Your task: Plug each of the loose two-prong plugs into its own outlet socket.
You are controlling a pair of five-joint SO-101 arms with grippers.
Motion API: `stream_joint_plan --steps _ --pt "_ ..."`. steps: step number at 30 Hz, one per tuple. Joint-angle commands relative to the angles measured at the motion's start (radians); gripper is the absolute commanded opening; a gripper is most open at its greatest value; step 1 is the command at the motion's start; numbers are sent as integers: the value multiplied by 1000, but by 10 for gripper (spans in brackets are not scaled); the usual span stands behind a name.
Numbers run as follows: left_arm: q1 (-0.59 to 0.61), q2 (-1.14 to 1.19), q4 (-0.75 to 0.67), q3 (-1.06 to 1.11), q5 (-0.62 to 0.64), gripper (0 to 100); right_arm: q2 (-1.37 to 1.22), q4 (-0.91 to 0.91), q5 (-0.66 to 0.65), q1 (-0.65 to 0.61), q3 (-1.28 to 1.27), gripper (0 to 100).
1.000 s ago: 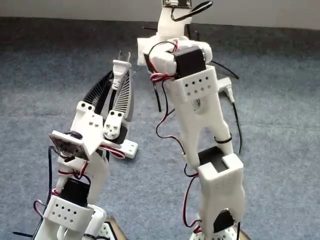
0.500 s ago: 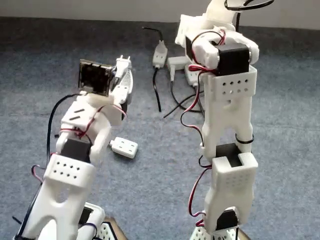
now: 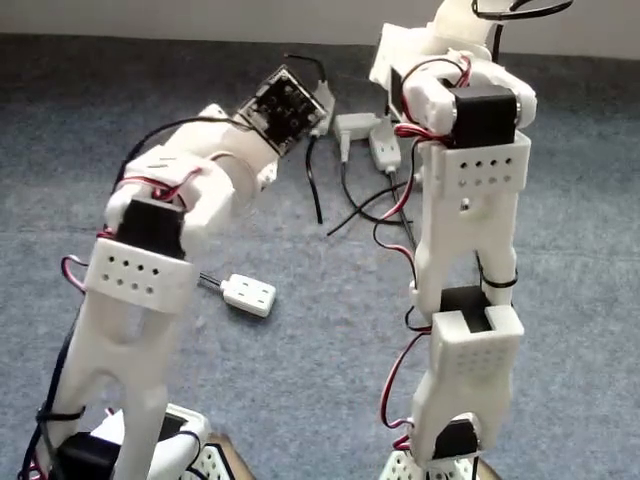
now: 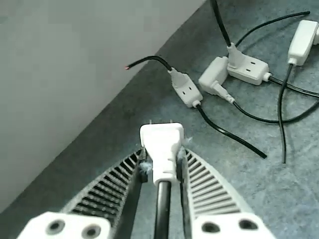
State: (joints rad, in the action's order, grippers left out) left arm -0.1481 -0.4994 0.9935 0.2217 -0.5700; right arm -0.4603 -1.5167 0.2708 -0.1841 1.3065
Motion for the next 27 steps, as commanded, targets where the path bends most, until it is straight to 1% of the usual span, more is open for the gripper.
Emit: stream_joint_plan --steps 1,3,6,8,10,12,15,17,24,27 --pt "185 -5 64 -151 -20 7 25 24 -5 12 38 8" --pt "268 -7 84 -154 -43 7 25 21 -3 5 36 36" --pt "390 -7 123 -124 -109 7 22 -2 -3 -22 22 125" --pt "467 -7 115 -76 -117 6 25 -35 -3 -44 -16 171" --pt "533 -7 72 -15 -117 6 24 -94 -11 -62 -58 203" --pt "593 -7 -8 64 -117 6 19 -142 -35 -91 -133 218" --pt "661 -7 -172 211 -117 6 -2 -170 -167 -150 -255 221" --pt "696 -4 -292 320 -117 6 -18 -186 -222 -193 -314 221" --pt "826 1 -721 677 -115 6 -93 -188 -345 -355 -463 223" --pt "855 2 -853 779 -114 6 -130 -188 -396 -418 -499 224"
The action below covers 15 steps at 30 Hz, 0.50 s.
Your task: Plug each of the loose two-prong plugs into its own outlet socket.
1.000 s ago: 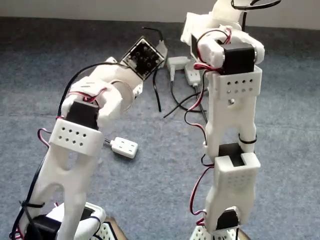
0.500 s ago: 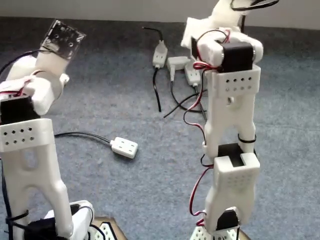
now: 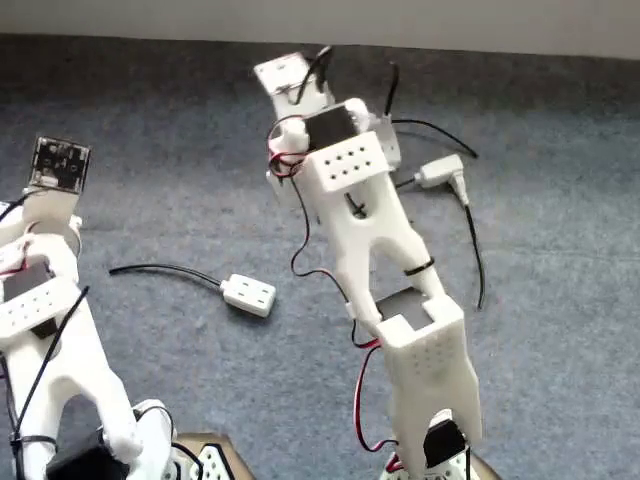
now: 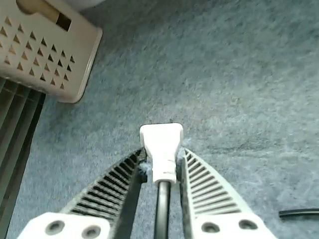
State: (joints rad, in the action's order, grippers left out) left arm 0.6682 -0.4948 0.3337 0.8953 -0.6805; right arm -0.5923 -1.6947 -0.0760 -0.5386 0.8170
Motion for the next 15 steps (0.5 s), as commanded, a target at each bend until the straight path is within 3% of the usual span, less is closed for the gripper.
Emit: stream_joint_plan --steps 1,15 --pt "41 -2 -221 130 -2 6 -12 -10 -68 -85 -21 224" --pt "28 -2 -267 211 80 6 -42 -71 -411 -323 -96 224"
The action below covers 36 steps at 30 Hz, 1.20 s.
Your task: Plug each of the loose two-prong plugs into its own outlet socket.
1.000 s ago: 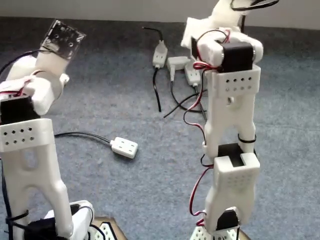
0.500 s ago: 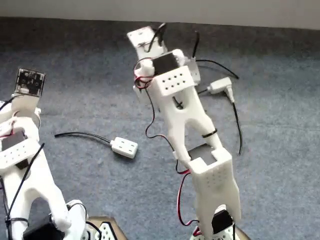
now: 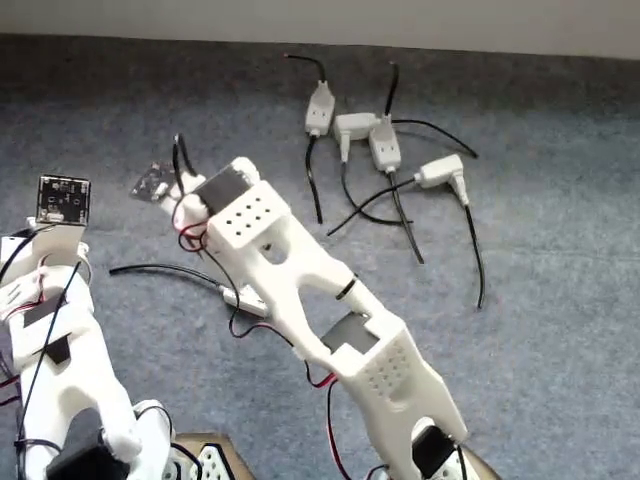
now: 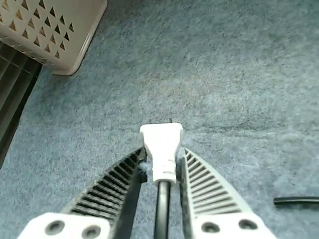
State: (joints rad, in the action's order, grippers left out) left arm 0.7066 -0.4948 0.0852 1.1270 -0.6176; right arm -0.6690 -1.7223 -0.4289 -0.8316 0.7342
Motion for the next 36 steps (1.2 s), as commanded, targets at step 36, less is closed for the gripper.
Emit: stream_joint_plan --steps 36 --pt "-16 -4 -14 -16 17 6 65 202 -115 -35 -252 224"
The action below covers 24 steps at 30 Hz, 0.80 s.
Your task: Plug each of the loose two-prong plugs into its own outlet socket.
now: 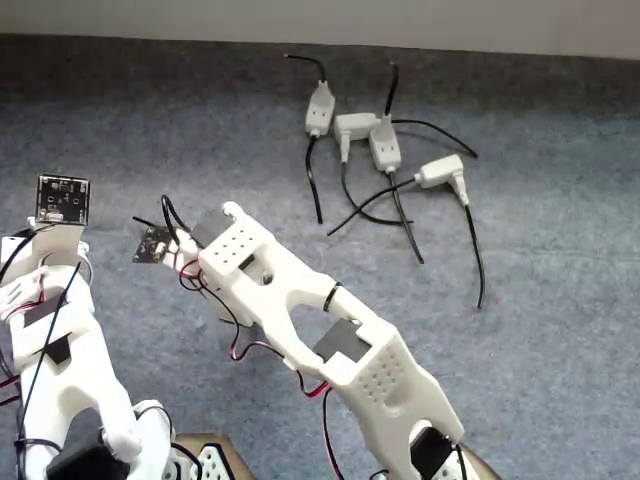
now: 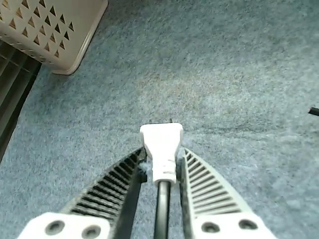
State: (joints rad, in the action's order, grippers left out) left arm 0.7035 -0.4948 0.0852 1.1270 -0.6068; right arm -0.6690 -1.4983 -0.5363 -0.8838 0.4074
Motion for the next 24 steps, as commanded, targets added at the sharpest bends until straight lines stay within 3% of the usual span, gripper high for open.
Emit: stream_joint_plan --steps 1,9,15,19,24 --pt "-13 -4 -14 -16 6 6 70 -39 -8 13 87 224" --pt "-13 -2 -14 -5 6 6 -27 -25 -5 -10 96 218" --pt "-12 -4 -17 21 6 6 -67 62 -8 -5 99 108" --pt "-12 -4 -17 22 6 6 -70 90 -14 12 166 100" --pt "-12 -5 -17 22 6 6 -113 211 -167 42 242 98"
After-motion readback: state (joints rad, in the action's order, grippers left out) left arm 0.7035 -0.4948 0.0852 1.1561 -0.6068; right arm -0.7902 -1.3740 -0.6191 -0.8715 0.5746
